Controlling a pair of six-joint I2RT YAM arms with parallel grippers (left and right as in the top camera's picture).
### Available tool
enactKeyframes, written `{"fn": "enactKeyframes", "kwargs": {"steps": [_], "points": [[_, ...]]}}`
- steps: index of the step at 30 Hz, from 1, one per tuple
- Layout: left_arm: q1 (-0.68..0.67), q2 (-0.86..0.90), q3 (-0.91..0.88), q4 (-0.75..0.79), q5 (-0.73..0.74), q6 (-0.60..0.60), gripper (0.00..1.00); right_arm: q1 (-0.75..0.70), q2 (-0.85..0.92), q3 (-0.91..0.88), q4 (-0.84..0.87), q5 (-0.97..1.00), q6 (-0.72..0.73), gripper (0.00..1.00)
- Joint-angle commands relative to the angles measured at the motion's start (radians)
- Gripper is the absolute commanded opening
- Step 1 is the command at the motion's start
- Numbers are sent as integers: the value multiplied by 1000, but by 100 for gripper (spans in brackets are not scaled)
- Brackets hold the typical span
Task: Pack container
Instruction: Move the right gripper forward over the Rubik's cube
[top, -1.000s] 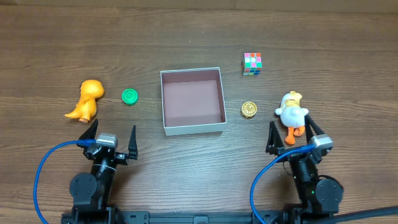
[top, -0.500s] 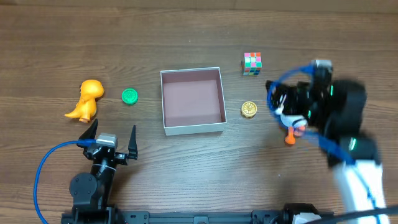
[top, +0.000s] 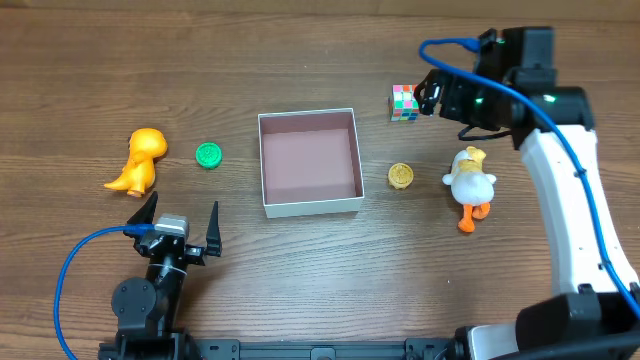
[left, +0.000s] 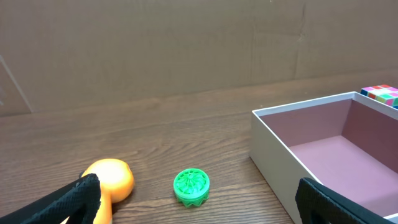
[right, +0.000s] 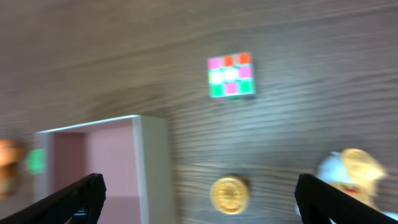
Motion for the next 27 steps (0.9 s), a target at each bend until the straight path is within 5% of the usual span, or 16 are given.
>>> {"fn": "enactKeyframes", "kwargs": {"steps": [1,27], "points": [[8,-10,-3,0,-3,9,100,64,37,34,17,220,19,100],[8,-10,-3,0,-3,9,100,92,290,26,323,275,-41,100]]}}
